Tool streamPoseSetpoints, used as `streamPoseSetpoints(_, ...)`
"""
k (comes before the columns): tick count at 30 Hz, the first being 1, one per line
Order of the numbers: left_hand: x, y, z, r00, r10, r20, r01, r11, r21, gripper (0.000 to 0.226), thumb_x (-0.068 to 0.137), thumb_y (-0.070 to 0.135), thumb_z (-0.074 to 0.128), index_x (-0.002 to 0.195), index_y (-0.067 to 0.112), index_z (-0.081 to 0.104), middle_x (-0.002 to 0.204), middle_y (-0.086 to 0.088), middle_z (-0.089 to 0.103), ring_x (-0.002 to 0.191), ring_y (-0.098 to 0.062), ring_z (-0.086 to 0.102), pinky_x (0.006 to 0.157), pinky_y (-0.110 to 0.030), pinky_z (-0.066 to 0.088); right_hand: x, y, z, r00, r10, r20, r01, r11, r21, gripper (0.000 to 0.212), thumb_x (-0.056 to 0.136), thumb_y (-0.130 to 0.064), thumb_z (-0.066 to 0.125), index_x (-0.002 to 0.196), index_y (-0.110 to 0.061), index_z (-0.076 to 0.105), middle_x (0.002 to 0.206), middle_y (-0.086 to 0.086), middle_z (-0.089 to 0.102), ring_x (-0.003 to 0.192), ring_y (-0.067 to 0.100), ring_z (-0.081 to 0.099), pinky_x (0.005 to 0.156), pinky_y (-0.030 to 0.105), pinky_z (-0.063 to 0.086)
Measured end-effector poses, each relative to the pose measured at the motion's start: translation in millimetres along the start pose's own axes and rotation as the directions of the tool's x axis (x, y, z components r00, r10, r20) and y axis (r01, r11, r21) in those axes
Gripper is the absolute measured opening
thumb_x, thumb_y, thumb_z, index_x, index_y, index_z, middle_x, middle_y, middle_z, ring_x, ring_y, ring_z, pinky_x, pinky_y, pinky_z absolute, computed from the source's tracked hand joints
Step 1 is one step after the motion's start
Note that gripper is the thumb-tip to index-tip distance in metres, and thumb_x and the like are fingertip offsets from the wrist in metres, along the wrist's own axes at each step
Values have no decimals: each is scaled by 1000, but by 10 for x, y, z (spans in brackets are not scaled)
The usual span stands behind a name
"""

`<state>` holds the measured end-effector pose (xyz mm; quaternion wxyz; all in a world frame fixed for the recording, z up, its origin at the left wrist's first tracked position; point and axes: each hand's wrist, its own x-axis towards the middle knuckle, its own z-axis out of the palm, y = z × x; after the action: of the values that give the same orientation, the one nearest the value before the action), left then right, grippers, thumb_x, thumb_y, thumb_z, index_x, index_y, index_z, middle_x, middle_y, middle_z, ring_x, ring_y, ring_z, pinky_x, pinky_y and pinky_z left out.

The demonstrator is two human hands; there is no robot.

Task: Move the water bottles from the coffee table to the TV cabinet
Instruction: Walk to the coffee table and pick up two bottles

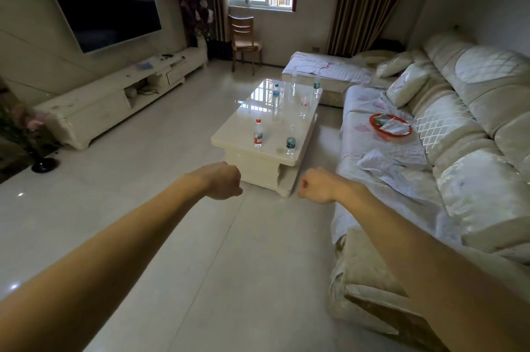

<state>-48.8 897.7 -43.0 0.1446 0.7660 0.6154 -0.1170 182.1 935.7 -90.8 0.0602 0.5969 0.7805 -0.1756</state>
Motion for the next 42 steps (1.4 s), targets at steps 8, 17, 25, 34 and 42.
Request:
streamPoseSetpoints(8, 671, 34, -350, 1000, 6, -1, -6, 998, -58, 37, 99, 24, 47, 133, 10, 51, 132, -12, 56, 118, -27, 54, 96, -32, 41, 876, 299, -281, 999, 8, 34, -8, 1000, 1, 31, 86, -26, 53, 58, -16, 46, 78, 8, 54, 75, 28, 54, 70, 35, 48)
streamPoseSetpoints(17, 1717, -488, -590, 999, 32, 36, -30, 998, -55, 36, 99, 25, 47, 132, 10, 53, 131, -11, 57, 118, -27, 55, 92, -29, 41, 2003, 233, -415, 998, 7, 57, -6, 1000, -20, 30, 87, -29, 54, 61, -13, 54, 79, 13, 59, 81, 29, 59, 78, 39, 53)
streamPoseSetpoints(25, 2977, -1285, -874, 995, 80, 59, -79, 997, -3, 35, 95, 35, 49, 113, 8, 65, 113, -13, 65, 102, -29, 61, 89, -36, 50, 3078, 65, -769, 990, 108, 91, -105, 994, -33, 34, 93, -31, 53, 110, -7, 70, 112, 14, 68, 106, 32, 63, 90, 38, 52)
streamPoseSetpoints(34, 3931, -1681, -1134, 981, 161, 108, -161, 987, -7, 35, 97, 31, 46, 120, 10, 62, 119, -12, 62, 108, -28, 57, 86, -31, 44, 3941, 108, -961, 986, 122, 112, -123, 992, 7, 35, 92, -34, 57, 110, -6, 69, 110, 10, 69, 93, 25, 64, 85, 34, 53)
streamPoseSetpoints(42, 4780, -1752, -1272, 975, 168, 146, -168, 986, -19, 34, 97, 32, 47, 118, 10, 62, 115, -12, 61, 97, -24, 58, 80, -30, 44, 4676, 420, -1144, 983, 136, 122, -137, 991, -1, 29, 89, -27, 55, 94, -5, 73, 99, 11, 71, 88, 27, 66, 79, 36, 53)
